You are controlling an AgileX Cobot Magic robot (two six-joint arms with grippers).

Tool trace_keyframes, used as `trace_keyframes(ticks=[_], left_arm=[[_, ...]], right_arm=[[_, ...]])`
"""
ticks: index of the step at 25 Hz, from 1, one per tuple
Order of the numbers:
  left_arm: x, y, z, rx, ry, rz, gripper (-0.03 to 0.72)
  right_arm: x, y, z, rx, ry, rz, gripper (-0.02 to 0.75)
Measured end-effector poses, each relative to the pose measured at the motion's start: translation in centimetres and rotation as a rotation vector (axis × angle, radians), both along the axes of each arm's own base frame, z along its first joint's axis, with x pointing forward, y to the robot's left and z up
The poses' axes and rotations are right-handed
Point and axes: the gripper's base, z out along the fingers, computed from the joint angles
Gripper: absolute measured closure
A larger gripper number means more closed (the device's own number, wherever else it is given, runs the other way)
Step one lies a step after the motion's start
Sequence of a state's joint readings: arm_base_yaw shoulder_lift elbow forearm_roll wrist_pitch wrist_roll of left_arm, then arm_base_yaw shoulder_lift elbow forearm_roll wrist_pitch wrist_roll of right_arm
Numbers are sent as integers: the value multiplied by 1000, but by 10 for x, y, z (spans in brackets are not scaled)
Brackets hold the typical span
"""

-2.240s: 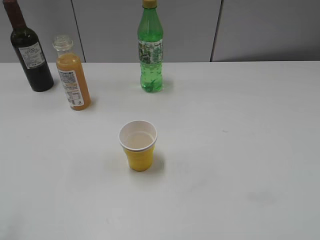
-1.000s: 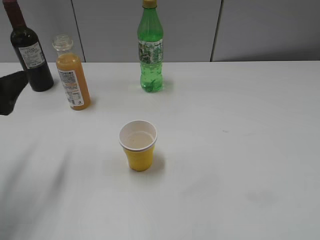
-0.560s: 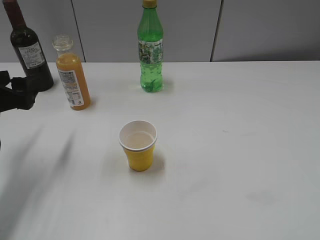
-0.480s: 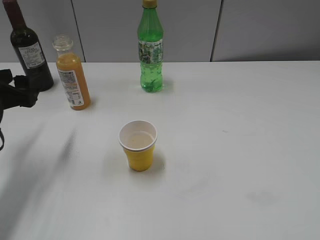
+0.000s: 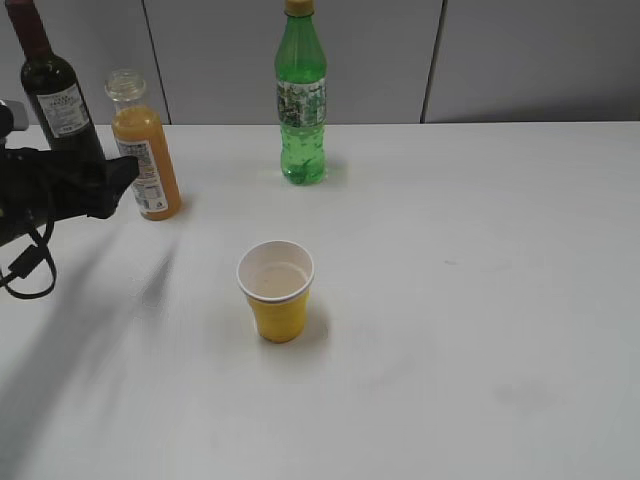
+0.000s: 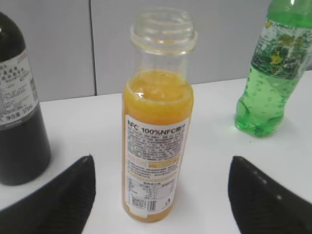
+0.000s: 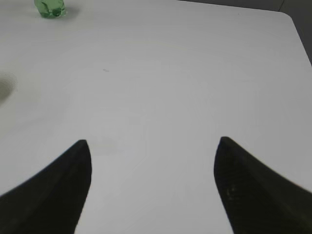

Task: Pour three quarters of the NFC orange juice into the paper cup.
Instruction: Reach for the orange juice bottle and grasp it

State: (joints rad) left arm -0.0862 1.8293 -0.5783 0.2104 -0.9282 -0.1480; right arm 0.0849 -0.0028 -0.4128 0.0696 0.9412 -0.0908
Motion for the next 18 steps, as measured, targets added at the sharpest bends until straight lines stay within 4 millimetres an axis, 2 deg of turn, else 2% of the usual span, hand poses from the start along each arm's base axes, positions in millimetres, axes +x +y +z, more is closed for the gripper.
trace_keyframes(ticks=[6,12,18], left_arm=[[24,-3,-16,-1,13,-5,29],[44,-20,-29,-3,12,-42,26],[63,-21,-41,-26,16,6,25]], right_arm=[[0,0,0,0,0,0,146],[0,0,0,0,0,0,145],[0,0,0,0,0,0,146]])
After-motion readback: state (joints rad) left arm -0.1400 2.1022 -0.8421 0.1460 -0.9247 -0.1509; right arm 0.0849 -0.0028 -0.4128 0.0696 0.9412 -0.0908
